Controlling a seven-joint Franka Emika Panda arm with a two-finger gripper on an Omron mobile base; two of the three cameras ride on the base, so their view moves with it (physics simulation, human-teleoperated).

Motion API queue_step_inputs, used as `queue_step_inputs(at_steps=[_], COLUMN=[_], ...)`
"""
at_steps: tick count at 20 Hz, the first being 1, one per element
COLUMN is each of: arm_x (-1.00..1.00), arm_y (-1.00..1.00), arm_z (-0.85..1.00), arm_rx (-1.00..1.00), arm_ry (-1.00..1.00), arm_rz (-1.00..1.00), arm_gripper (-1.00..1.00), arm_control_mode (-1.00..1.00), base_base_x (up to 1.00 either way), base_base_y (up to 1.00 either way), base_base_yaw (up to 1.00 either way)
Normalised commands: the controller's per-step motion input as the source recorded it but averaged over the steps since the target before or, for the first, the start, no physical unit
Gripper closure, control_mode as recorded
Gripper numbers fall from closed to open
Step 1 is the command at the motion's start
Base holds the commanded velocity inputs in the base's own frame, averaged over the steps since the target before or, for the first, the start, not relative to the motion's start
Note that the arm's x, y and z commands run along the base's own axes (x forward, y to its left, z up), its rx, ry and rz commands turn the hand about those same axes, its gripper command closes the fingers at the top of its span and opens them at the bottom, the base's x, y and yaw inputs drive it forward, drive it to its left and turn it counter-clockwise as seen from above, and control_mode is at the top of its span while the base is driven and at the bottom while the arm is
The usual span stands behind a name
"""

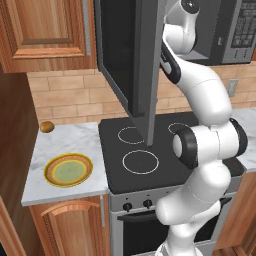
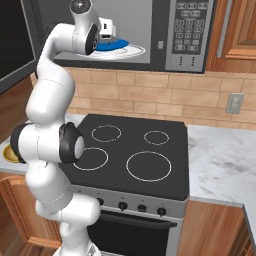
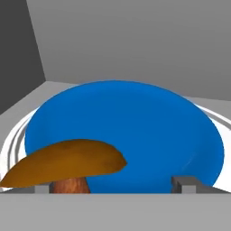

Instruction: Pick the mushroom from the counter and place it in the microwave. Then turn on the microwave.

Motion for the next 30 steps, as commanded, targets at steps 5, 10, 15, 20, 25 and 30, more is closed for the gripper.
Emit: queue_step_inputs(at_steps=[5,10,15,20,25,30], arm_x=[0.19,0.26,0.13,0.0,0.0,0.0], arm_y=[0.0,0.0,0.0,0.0,0.03,0.02], arm_z=[0.05,0.0,0.0,0.01,0.04,0.0], arm_rx=[0.07,0.09,0.05,0.02,0.09,0.16], arm_ry=[0.0,0.0,0.0,0.0,0.03,0.05], arm_rz=[0.1,0.06,0.01,0.01,0.03,0.05], arm_gripper=[-1.0,-1.0,-1.0,-1.0,-1.0,-1.0], arm_control_mode=[-1.0,-1.0,-1.0,-1.0,-1.0,-1.0], base_base_x=[0.0,0.0,0.0,0.0,0.0,0.0], base_base_y=[0.0,0.0,0.0,0.0,0.0,0.0], base_base_yaw=[0.0,0.0,0.0,0.0,0.0,0.0])
